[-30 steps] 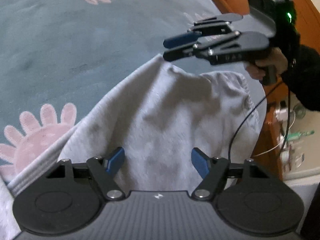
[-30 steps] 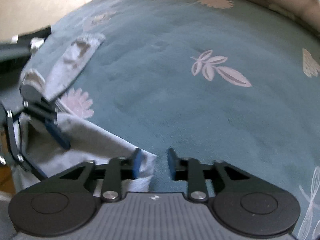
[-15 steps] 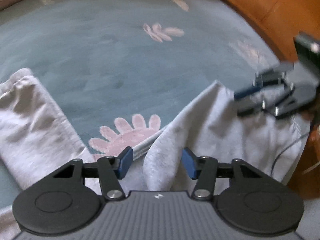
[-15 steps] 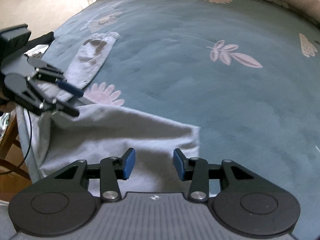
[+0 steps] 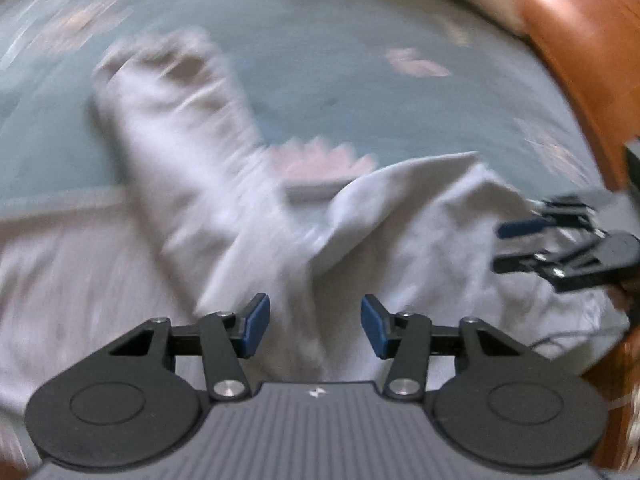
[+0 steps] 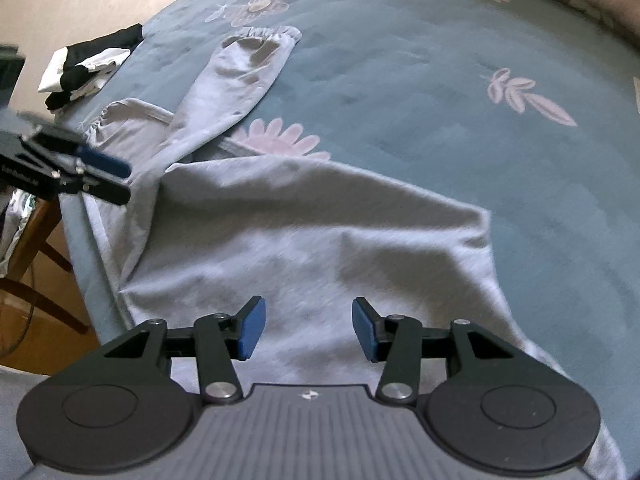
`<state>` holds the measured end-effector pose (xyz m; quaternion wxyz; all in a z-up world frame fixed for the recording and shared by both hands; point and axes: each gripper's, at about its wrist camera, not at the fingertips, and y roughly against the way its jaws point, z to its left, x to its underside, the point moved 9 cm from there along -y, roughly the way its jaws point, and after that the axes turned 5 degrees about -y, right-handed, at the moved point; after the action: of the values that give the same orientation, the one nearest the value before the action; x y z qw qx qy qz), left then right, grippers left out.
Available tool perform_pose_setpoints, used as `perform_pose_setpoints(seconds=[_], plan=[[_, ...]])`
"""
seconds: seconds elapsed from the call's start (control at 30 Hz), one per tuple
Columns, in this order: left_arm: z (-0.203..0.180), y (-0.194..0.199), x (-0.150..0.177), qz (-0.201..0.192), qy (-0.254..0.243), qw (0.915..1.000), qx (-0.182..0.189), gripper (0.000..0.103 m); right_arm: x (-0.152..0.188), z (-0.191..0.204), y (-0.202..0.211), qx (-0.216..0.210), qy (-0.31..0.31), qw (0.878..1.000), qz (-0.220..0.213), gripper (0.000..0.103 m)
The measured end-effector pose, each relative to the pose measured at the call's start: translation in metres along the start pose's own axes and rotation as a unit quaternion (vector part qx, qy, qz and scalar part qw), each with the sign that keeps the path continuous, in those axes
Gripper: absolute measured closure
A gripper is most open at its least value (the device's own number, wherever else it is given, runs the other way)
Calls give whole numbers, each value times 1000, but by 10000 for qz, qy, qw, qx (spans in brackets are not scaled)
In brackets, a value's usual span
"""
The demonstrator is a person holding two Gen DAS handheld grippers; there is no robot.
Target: Fold clothes
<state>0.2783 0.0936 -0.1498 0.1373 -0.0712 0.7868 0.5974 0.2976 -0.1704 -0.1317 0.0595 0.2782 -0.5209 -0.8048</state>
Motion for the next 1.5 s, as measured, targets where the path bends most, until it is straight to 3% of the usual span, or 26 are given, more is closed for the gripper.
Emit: perform_pose_setpoints(seconds=[0.27,0.4,0.53,0.77,0.97,1.0,1.1,1.2,1.5], plan=[[28,-40,17,64,1450,9892,207,52,9,16,-6,-28,-62,10000,72,47],[32,-38,16,-110,1475,9887,247,51,11,15,-6,-28,-120,9999,58,47],[42,-32,15,-286,1415,9895,-30,46,11,14,-5,-6,-120,9999,27,47],[42,-38,-2,-738,1278,9874,563,40,14,13,-8,-63,-187,9998,55,47],[44,-49,-20,-910,1481,9752,1367,34,16,11,-9,-55,-208,9997,90,46],[45,-48,-21,-913,1491,9744,1415,36,16,11,-9,-60,-226,9997,86,46],[43,-46,-22,-850,1331,9782,1349,71,15,12,-8,-86,-229,9997,79,46],[38,-33,-23,-817,1160,9820,1247,84,15,12,-7,-63,-164,9998,111,46],[41,8,-25,-496,1489,9801,1214,88,20,16,4,-146,109,9993,320,46]])
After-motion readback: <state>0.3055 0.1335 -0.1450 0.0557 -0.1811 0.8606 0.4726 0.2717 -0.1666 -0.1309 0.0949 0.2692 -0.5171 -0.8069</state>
